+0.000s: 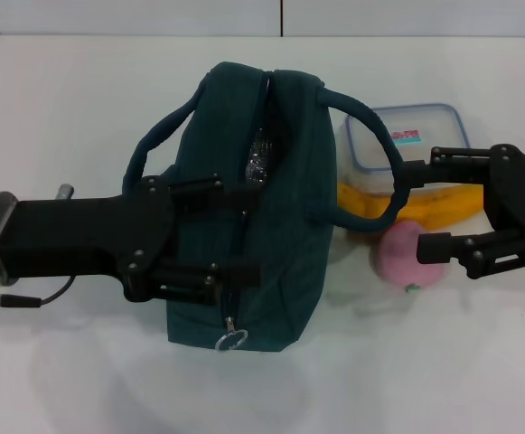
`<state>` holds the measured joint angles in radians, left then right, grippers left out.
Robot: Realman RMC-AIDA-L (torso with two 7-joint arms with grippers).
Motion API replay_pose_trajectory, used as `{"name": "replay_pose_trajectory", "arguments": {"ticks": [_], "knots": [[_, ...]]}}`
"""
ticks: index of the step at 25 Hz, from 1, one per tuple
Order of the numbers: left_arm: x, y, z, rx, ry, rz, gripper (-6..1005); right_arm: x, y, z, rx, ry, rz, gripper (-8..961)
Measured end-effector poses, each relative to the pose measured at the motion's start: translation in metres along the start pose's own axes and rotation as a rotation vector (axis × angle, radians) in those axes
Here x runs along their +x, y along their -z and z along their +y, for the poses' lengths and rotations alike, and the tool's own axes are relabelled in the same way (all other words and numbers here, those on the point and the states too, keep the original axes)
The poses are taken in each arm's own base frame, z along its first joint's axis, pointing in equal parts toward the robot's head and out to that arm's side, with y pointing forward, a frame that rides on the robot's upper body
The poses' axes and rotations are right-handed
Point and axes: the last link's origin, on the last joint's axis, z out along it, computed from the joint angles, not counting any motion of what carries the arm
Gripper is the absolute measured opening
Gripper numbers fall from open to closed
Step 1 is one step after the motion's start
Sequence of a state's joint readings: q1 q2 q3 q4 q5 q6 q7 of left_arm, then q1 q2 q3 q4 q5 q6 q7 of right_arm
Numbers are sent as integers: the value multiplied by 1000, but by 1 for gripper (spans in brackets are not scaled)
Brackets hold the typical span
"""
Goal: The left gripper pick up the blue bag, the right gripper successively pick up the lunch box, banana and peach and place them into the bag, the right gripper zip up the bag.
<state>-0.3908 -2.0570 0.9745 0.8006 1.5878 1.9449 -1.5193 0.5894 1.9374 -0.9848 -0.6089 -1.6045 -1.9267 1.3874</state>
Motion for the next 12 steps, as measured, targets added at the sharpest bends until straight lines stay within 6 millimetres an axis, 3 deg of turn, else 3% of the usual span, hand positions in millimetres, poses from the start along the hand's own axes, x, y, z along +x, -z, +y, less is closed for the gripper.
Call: {"name": "replay_pose_trajectory", "arguments": {"ticks": [12], "knots": [[2, 0, 0, -3, 14, -5, 893, 2, 0, 1, 2, -8, -3, 854]]}}
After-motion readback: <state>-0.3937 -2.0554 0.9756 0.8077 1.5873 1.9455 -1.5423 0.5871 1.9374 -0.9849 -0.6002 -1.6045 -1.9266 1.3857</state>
